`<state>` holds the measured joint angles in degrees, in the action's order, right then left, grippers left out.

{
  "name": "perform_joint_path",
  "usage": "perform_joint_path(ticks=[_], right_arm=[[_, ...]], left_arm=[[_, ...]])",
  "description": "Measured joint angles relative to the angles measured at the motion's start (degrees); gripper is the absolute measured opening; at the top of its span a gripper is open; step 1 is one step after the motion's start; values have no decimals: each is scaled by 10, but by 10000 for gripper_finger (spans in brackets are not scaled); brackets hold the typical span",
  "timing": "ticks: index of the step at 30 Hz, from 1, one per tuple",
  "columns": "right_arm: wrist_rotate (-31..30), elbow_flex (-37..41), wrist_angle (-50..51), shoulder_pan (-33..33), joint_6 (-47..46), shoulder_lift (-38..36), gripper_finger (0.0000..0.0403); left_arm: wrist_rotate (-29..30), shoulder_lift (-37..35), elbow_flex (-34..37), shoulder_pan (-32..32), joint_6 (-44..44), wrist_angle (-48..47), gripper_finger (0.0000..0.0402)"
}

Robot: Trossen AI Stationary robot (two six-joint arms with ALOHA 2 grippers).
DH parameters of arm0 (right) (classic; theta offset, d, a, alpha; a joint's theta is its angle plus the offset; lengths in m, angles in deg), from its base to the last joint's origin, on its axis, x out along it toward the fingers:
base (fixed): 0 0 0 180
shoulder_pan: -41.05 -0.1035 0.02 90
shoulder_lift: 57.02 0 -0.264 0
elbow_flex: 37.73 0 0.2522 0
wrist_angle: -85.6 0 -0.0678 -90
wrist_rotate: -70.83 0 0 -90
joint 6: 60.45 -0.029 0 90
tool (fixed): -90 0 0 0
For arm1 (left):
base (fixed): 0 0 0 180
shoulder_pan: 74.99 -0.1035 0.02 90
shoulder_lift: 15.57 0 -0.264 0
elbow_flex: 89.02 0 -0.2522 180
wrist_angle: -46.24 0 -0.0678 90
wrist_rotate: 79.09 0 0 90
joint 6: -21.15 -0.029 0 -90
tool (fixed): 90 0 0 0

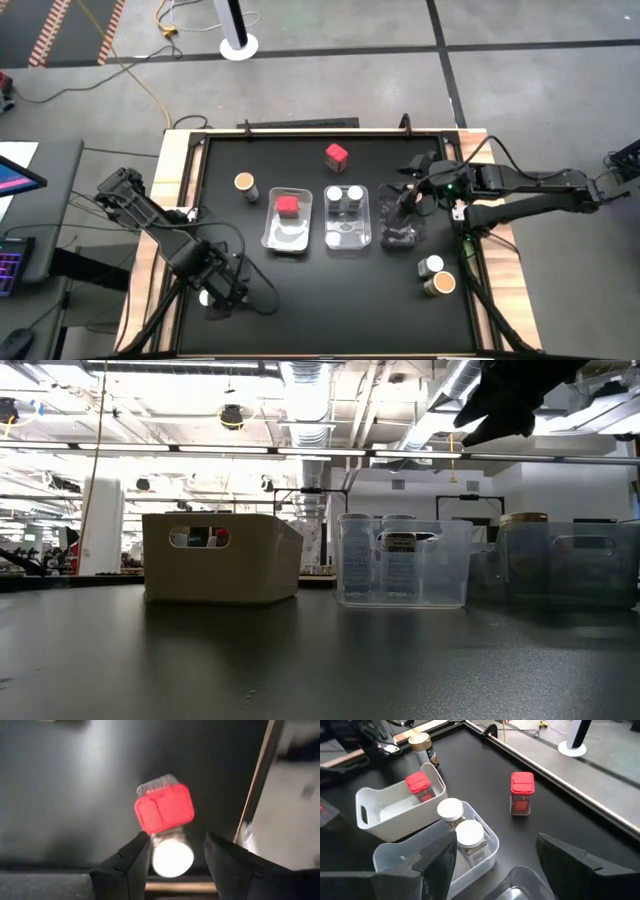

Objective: Sort spices by type
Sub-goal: Put the left white seasoning bottle into the transparent bin

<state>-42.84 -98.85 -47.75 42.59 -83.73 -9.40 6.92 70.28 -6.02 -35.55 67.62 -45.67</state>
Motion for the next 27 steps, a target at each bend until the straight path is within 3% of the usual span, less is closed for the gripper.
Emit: perform_joint_path(ticks=[7, 11, 18, 27], right_arm=[[1, 0, 0, 0, -77, 0, 296], [2, 0, 0, 0, -115, 0, 296], [2, 0, -1, 0, -185, 0, 296], [2, 0, -4, 0, -254, 0, 296]], left_arm=[[-7, 0, 0, 29, -188, -81, 170], [9, -6, 1, 80, -249, -67, 160], [42, -52, 60, 156, -251, 22, 149], [47, -127, 165, 204, -247, 64, 148]])
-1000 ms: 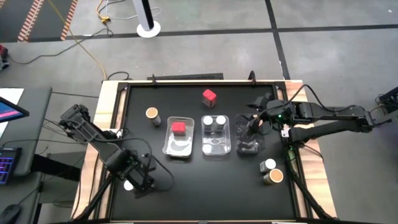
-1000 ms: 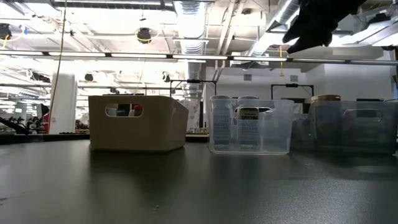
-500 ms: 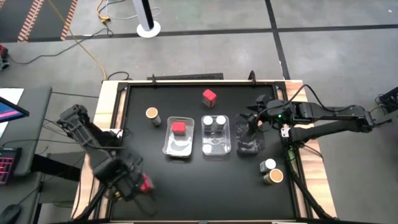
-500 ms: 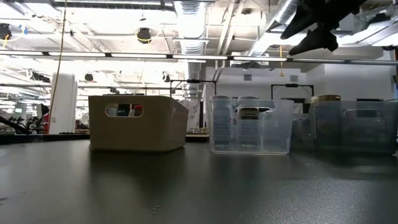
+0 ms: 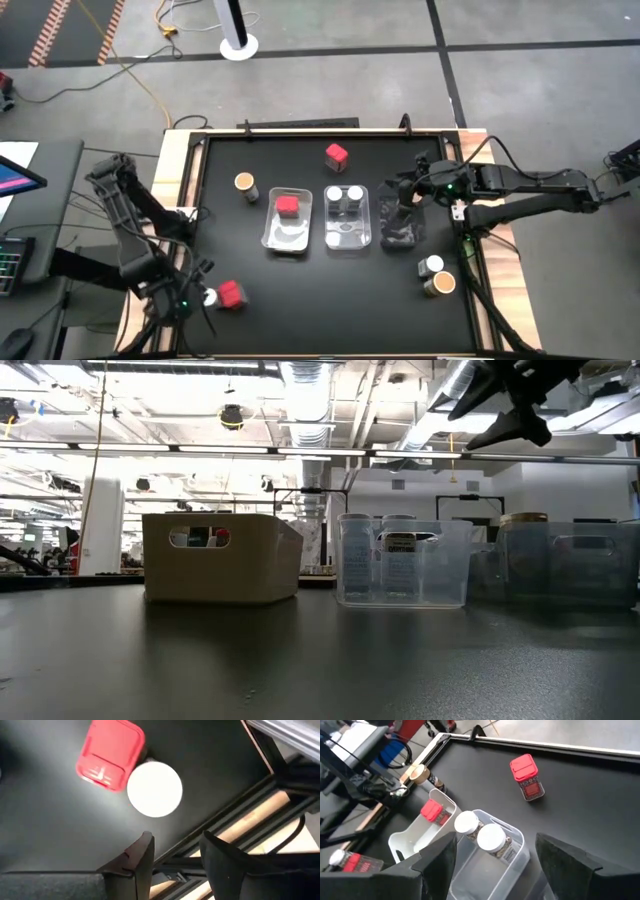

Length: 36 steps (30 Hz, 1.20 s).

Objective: Sort spices by type
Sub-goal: Put the left white seasoning bottle into the transparent bin

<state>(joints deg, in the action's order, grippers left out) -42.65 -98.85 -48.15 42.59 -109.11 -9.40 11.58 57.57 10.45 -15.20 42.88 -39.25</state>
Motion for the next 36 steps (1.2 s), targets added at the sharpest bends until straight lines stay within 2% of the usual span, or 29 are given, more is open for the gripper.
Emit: perform_joint_path(ticks=[6, 17, 24, 36], right_arm=[[0, 0, 0, 0, -37, 0, 296], [-1, 0, 0, 0, -39, 0, 296], [-1, 0, 1, 0, -34, 0, 296], [-1, 0, 1, 0, -35, 0, 296]], left_arm=[[0, -53, 51, 19, -21, 34, 148], [63, -64, 53, 21, -185, 62, 148], [143, -64, 53, 15, -205, 75, 148], [147, -64, 53, 15, -165, 120, 148]])
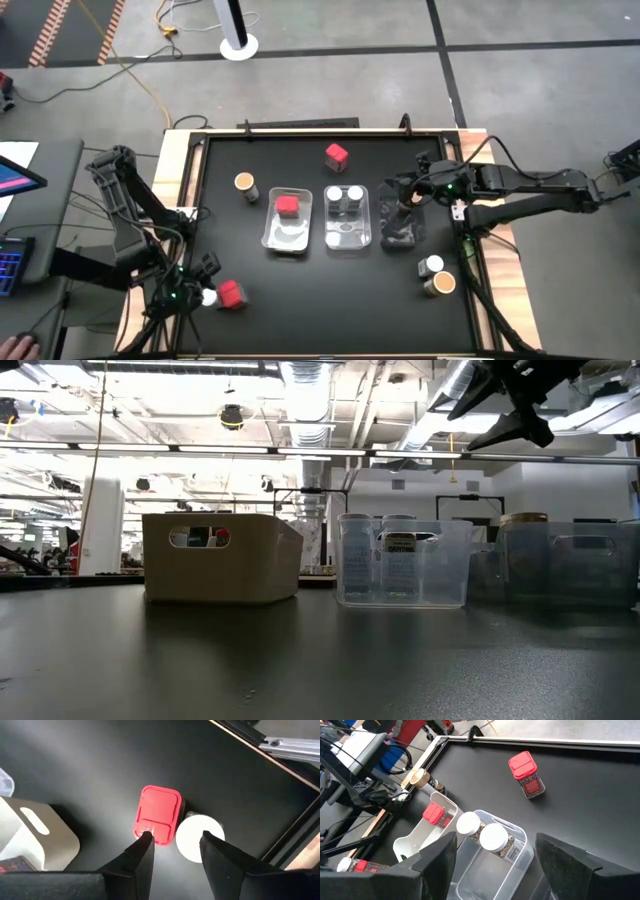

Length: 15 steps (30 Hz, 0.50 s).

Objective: Sort spices by type
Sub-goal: Put the left white seasoning bottle into the transparent bin

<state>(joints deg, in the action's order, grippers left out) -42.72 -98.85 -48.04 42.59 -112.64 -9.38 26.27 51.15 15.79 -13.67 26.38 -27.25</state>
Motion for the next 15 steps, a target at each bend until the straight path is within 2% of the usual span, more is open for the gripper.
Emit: perform_joint_path(ticks=[12, 15], right_arm=[[1, 0, 0, 0, -16, 5, 296], [1, 0, 0, 0, -18, 5, 296]], left_arm=[[3, 0, 0, 0, 142, 18, 148], [40, 0, 0, 0, 194, 24, 152]])
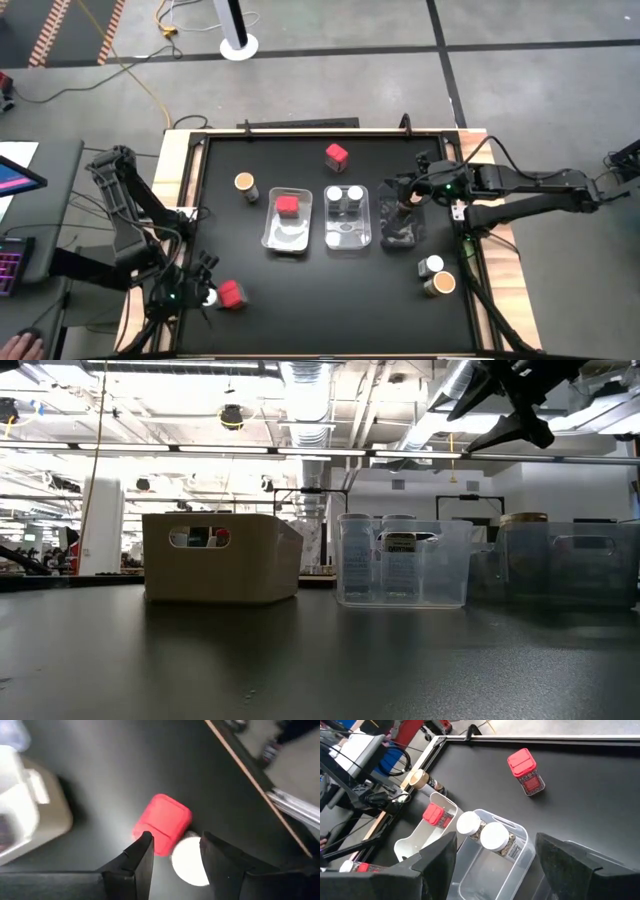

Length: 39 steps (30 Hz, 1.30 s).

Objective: Sort spices by type
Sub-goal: Put the left white seasoning bottle into the transparent bin

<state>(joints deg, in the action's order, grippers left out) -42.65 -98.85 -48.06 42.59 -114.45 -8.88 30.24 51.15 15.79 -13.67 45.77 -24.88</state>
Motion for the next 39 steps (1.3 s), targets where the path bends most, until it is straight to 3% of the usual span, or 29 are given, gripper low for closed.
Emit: perform_joint_path(ticks=[3, 15, 33, 39], right_arm=[[0, 0, 0, 0, 0, 0, 296], [0, 0, 0, 0, -2, 0, 296], [0, 0, 0, 0, 0, 0, 296], [0, 0, 0, 0, 0, 0, 296]], left_arm=[[31, -2, 0, 0, -4, -2, 157], [27, -5, 0, 0, -13, -18, 161], [4, -5, 0, 0, -13, -14, 284], [4, -5, 0, 5, -12, -6, 290]])
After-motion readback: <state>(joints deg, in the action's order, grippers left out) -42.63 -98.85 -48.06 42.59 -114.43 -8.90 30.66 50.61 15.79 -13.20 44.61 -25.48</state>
